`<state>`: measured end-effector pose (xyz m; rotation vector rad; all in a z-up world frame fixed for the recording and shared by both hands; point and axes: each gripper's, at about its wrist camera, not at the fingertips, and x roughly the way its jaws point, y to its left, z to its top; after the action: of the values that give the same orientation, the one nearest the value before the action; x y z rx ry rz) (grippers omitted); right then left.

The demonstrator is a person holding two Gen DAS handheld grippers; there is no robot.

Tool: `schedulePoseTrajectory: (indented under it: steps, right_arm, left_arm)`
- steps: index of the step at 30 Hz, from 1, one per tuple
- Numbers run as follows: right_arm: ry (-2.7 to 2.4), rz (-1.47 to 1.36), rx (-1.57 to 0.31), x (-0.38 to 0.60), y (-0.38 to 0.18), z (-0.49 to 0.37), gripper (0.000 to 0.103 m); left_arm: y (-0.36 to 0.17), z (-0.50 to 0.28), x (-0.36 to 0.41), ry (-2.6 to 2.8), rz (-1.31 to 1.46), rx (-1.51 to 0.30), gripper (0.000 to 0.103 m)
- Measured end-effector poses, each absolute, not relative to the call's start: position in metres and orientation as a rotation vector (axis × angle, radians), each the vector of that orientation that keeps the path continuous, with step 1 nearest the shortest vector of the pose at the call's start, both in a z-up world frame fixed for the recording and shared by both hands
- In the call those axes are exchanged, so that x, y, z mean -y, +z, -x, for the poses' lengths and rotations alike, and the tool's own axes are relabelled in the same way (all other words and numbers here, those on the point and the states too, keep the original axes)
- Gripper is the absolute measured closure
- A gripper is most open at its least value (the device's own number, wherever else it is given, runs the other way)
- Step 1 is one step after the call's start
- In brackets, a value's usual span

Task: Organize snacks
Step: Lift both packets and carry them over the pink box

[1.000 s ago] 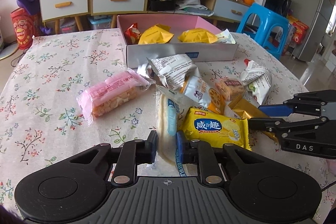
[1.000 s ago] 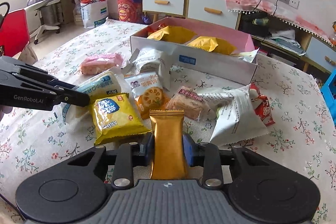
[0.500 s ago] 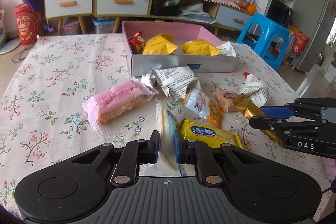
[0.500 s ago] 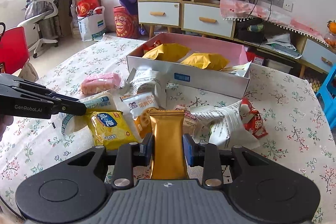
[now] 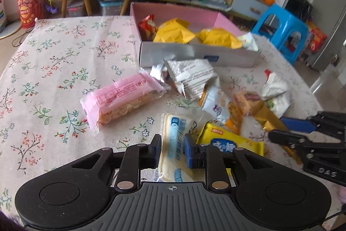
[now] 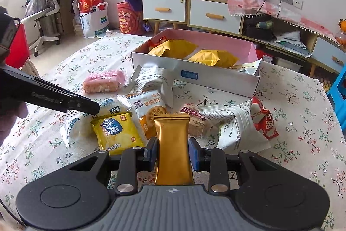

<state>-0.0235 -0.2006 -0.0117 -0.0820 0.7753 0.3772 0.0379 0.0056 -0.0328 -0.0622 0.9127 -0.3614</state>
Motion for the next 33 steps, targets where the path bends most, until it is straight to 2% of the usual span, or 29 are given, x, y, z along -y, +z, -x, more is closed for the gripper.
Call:
schedulePoseTrajectory:
  steps: [7,9,11,12,33]
  right_arm:
    - [0.376,0.089,-0.782,0.199,-0.014,0.024,0.084]
    - [0.377,0.091,-0.783,0.198,-0.014,0.024,0.084]
    - [0.375,0.092,-0.783,0.198,-0.014,0.023,0.084]
    - [0.374,0.091,-0.783,0.198,-0.014,0.024,0.084]
    - [0.363,0.055,-0.671,0.18,0.029,-0.012,0.084]
  left_arm:
    - [-0.04,-0.037,0.015,-0.377,-0.067,-0.942,0.071]
    - [-0.04,-0.034,0.018,-0.375,-0.097,-0.932,0.075]
    - [-0.039,-0.032,0.018,-0.375,-0.101,-0.922,0.084]
    - [-0.038,-0.031,0.017,-0.372,-0.1,-0.916,0.085]
    - [0.007,-0.061,-0.011,-0.288,0.091,-0.86,0.087]
